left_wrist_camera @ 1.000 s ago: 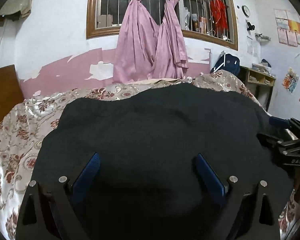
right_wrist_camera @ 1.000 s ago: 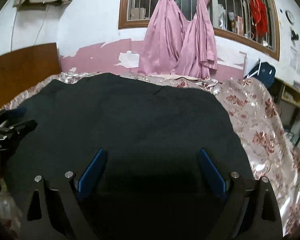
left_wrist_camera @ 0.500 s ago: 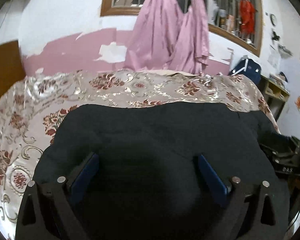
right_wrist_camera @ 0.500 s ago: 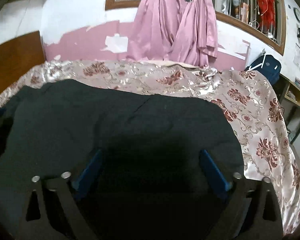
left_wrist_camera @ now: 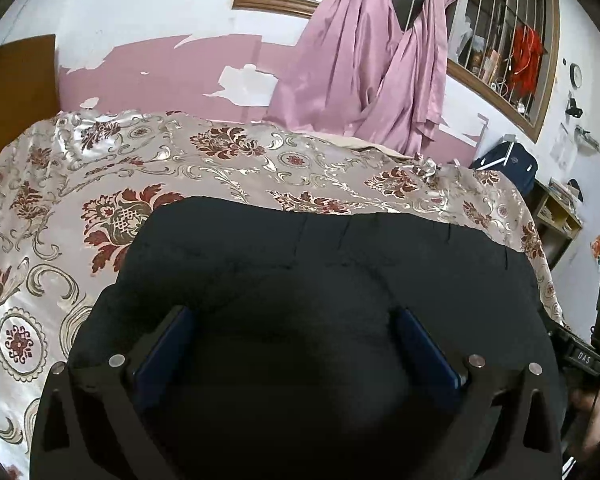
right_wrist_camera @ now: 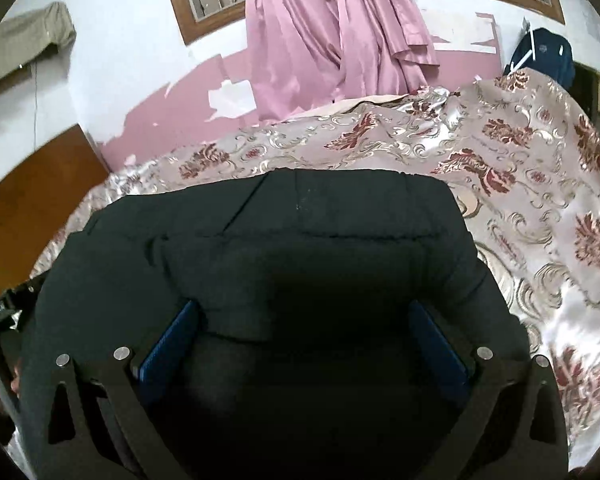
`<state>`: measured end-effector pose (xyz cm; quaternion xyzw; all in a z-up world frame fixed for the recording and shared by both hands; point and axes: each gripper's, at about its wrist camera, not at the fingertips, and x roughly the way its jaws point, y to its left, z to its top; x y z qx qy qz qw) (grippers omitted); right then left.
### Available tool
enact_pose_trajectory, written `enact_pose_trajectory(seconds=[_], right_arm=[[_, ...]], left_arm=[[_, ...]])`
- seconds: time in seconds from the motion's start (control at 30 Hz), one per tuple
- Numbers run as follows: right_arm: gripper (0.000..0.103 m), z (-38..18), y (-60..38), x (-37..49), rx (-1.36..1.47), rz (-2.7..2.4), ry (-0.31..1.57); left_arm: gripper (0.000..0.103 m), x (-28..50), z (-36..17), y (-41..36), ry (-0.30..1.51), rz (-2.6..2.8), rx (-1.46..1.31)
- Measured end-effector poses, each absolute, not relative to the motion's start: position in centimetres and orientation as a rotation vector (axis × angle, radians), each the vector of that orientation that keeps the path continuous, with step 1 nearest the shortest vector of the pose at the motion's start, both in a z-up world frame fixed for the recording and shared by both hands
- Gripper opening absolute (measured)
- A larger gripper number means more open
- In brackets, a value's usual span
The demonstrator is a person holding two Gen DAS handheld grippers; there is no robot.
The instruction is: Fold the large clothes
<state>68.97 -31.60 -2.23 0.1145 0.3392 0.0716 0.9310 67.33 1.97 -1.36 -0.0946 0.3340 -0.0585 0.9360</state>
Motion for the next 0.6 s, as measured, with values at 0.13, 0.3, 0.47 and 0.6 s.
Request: enact_pose_trajectory(seconds=[0.13,0.3,0.47,0.6], right_arm=[[0.102,-2.9,-31.8,68.9,0.252,0.158,0.695],[0.102,-2.9,-32.2,68.9,0.266,0.165,0.685],[0.102,-2.4,-33.7,67.6,0.336,0.193,0.609],[0.102,-2.5,-36.7,65.4,0.474,0.155,0.516]], left_arm=[[0.103,67.3,-1.4,1.9,0.685,-0.119,-0.192],[0.103,67.2,-1.5,2.0,0.683,-0.125,-0.203],[0.103,66.1,-1.6,3.3,0.644,-0.114,-0.265],[0.103,65.1,-1.7,5.9,0.615,-0.065,-0.360]])
